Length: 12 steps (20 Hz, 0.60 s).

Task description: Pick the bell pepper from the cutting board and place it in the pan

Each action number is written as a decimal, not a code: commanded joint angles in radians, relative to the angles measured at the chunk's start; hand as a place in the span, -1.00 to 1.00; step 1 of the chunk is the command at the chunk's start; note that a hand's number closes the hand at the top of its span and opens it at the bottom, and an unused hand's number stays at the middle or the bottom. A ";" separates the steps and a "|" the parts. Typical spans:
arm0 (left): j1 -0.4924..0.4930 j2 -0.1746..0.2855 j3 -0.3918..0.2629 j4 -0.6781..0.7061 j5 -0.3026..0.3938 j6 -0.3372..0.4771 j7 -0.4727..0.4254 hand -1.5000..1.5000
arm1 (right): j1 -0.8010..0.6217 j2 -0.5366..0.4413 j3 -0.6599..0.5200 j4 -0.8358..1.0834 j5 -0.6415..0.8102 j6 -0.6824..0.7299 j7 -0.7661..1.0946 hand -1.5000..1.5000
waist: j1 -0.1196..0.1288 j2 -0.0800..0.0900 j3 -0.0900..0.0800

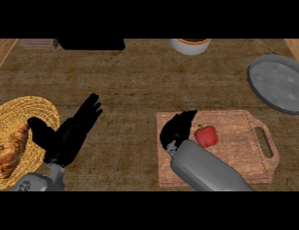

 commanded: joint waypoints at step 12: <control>0.021 -0.031 0.008 -0.029 -0.034 0.010 0.003 0.00 | 0.010 0.054 -0.027 0.058 0.194 0.146 0.178 -1.00 | -0.010 0.004 0.003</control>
